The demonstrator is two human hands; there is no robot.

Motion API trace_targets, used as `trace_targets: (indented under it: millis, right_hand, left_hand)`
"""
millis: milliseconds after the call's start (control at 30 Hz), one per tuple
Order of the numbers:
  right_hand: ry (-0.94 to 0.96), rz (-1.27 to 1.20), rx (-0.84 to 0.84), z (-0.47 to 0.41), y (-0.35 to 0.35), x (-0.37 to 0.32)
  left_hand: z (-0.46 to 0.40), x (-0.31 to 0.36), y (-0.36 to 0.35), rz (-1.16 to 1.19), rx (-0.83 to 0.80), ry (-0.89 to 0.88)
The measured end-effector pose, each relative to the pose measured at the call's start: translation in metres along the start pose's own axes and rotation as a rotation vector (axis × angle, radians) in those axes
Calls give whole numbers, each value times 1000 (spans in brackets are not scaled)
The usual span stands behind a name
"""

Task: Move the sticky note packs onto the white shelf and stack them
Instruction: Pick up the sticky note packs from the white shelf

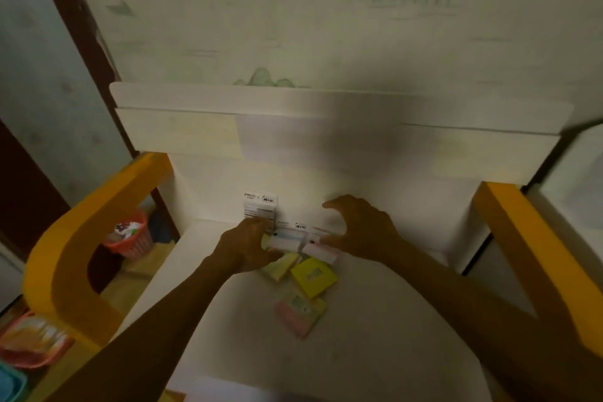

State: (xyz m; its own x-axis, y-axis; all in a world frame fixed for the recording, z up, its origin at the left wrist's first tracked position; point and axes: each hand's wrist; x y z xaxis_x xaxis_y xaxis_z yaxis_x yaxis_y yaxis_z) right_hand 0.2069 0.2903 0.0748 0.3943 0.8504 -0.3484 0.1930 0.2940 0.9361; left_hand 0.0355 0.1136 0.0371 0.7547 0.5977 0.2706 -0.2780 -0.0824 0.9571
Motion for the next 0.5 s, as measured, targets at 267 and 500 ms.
trace_targets:
  millis: [267, 500]
  right_hand:
    - [-130, -1, 13, 8, -30, -10]
    - [-188, 24, 60, 23, -39, 3]
  left_hand:
    - [-23, -18, -52, 87, -66, -24]
    - [-42, -7, -78, 225, -1, 46]
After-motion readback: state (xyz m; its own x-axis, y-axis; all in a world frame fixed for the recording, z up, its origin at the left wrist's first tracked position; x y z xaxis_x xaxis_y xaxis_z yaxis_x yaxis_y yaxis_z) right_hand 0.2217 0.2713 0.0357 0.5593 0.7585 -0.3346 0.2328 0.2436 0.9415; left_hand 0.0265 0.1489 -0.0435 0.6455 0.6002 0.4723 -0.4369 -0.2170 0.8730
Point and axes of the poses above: each hand's wrist, its own z-axis away from the middle knuckle, its own y-axis out of the back of the hand, x = y × z, and after that the axes turned 3 degrees about -z, right-handed
